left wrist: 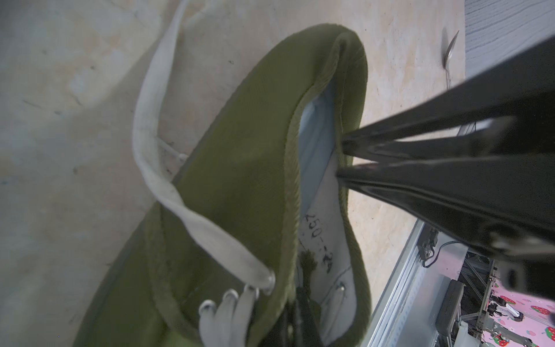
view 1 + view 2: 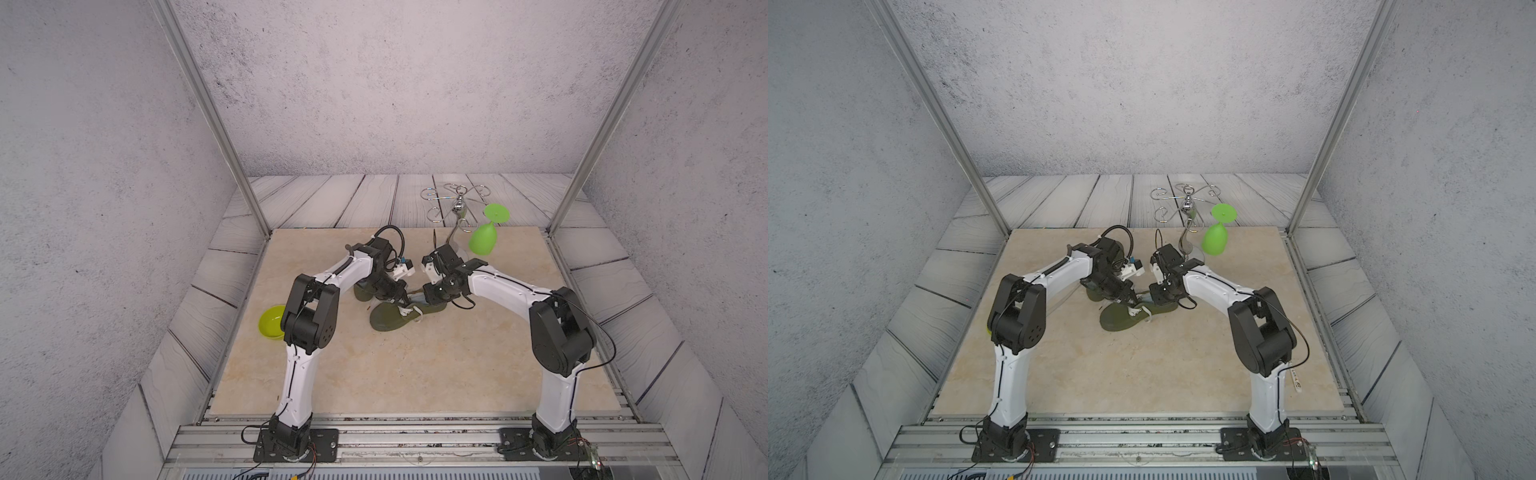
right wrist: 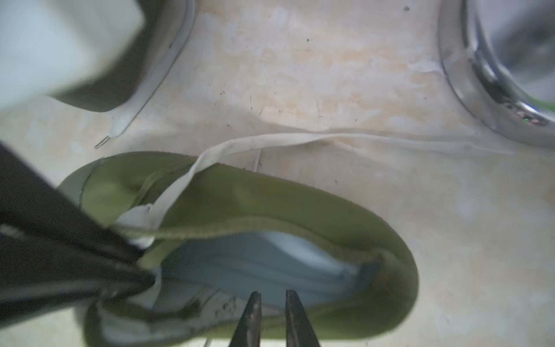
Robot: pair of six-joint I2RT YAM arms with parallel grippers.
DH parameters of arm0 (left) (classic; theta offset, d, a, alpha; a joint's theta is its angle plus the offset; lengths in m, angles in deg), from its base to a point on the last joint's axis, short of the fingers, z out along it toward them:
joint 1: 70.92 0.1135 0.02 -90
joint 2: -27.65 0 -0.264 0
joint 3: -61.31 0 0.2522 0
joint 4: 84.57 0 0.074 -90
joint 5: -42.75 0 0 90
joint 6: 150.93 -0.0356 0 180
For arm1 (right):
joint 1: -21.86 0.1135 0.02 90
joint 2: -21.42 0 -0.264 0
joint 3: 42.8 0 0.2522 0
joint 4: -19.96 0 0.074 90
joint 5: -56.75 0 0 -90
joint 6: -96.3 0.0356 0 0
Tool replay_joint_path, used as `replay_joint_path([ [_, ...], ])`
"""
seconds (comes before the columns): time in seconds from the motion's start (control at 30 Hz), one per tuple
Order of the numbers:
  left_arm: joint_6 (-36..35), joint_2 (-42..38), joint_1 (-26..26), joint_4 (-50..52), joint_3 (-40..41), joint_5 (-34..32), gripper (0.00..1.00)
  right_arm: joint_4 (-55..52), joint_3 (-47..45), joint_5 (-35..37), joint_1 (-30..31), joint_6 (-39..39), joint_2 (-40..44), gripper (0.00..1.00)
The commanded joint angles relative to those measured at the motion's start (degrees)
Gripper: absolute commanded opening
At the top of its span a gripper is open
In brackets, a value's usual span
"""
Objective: Insert the insole into the shoe
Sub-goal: Pick up the shoe at the center of the board.
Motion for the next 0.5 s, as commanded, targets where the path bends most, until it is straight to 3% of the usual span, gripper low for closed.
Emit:
replay_joint_path([
  [0.0,-1.59,-2.49,0.42,1.74,-0.58,-0.99,0.00,0.79,-0.16,0.51,0.18,-0.21,-5.61,0.18],
  [0.17,-1.05,-2.41,0.42,1.58,-1.08,-2.27,0.00,1.21,-3.56,2.67,0.21,0.08,-5.00,0.18],
  [0.47,-3.19,-3.28,0.01,5.13,-5.50,-5.77,0.00,-3.06,-12.75,3.66,0.26,2.24,12.88,0.26],
])
